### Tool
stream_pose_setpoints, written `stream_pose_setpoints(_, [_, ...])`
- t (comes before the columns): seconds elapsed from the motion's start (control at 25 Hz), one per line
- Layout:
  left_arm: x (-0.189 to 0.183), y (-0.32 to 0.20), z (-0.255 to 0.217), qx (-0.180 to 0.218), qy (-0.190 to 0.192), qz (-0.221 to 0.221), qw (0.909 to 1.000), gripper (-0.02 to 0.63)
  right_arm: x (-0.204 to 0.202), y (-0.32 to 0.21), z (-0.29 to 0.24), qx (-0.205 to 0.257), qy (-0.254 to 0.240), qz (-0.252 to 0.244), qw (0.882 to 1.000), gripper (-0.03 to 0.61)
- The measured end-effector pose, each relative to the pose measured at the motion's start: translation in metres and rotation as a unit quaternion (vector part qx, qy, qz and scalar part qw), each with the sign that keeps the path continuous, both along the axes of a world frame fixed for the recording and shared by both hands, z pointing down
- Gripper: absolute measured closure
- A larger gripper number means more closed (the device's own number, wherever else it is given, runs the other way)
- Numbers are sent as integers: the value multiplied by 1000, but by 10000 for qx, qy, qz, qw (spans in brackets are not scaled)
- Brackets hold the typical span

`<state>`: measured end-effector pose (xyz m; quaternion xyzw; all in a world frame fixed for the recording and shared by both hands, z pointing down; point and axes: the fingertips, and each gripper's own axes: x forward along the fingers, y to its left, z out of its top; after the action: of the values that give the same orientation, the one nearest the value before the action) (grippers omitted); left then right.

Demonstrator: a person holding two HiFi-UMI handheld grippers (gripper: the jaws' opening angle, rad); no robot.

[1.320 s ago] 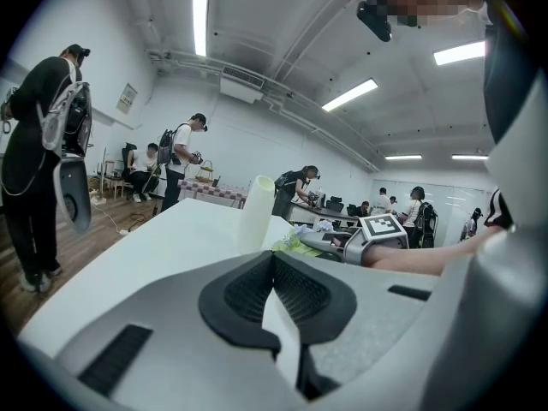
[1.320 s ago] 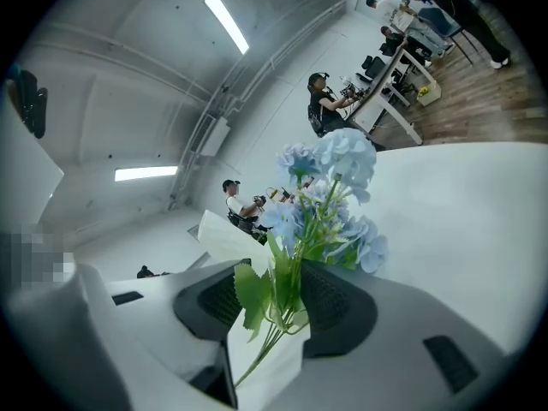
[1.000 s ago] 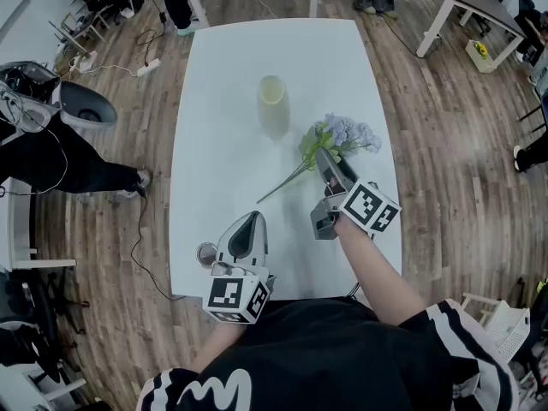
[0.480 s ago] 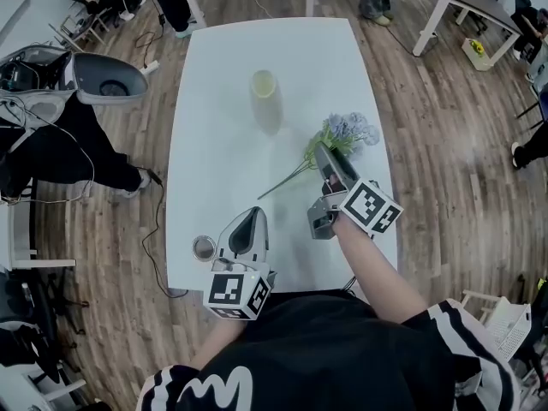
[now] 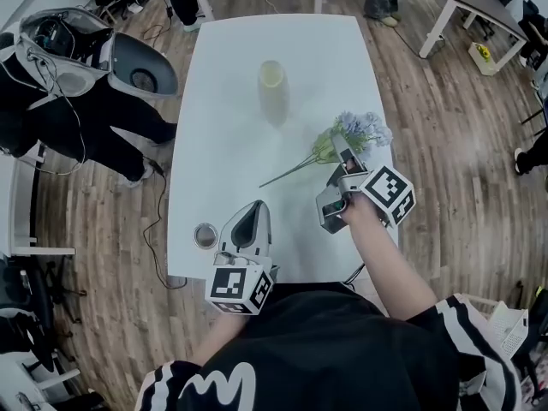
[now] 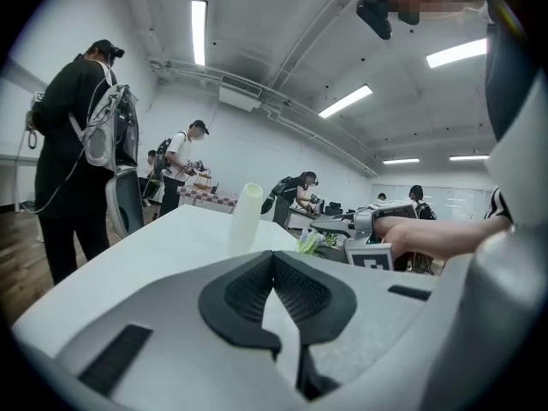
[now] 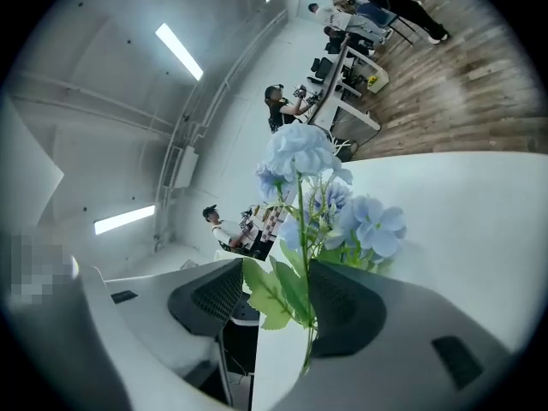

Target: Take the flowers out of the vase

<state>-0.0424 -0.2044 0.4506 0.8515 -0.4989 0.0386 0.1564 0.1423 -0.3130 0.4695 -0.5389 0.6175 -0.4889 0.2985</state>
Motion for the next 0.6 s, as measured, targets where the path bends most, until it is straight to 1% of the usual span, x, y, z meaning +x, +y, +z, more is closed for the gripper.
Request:
stream_pose_setpoints(0.12, [0, 2, 0, 28, 14, -11, 10000, 609, 2, 2, -7, 25, -11, 43, 10000, 350])
stream_pose_setpoints(0.2, [1, 2, -1, 40, 26, 0, 10000, 609, -2, -1, -15, 141, 177, -76, 9997, 350])
stream_pose_setpoints(0.36, [3, 2, 0, 46, 40, 14, 10000, 609, -17, -3, -27, 398, 781, -467, 9951, 350])
stream_pose_setpoints(0.6, [4, 3, -4, 59, 45, -1, 10000, 609, -21, -2, -56, 788, 1005, -541, 9903, 350])
